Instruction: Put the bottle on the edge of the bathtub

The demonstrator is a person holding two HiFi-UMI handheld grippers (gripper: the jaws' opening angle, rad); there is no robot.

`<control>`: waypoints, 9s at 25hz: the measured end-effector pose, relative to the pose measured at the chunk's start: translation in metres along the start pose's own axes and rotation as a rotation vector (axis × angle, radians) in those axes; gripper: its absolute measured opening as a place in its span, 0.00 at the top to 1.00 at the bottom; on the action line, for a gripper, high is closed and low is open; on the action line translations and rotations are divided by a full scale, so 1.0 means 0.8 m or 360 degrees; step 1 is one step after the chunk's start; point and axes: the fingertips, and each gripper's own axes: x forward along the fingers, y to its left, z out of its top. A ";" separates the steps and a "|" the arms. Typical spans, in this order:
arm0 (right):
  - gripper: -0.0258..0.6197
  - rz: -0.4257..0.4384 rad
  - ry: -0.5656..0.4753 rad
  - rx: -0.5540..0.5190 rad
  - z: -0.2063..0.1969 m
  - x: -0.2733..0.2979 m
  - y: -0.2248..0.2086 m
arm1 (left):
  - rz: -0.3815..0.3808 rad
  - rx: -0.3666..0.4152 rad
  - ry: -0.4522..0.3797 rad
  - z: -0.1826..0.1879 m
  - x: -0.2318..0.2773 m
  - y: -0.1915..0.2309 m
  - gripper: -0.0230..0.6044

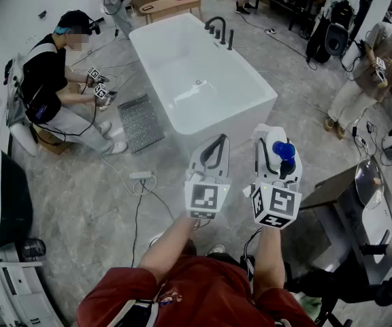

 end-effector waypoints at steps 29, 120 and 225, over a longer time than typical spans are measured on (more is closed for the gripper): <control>0.53 -0.0209 -0.0050 -0.0008 0.024 -0.004 0.165 | -0.0209 0.0009 -0.0183 0.052 -0.076 0.137 0.94; 0.53 -0.0183 0.0149 -0.0018 -0.051 0.614 -0.137 | -0.0282 -0.0053 -0.0100 -0.043 0.621 0.199 0.94; 0.53 0.0521 0.0884 0.0000 -0.554 0.953 -0.273 | 0.0474 -0.0024 0.0263 -0.258 0.864 0.219 0.94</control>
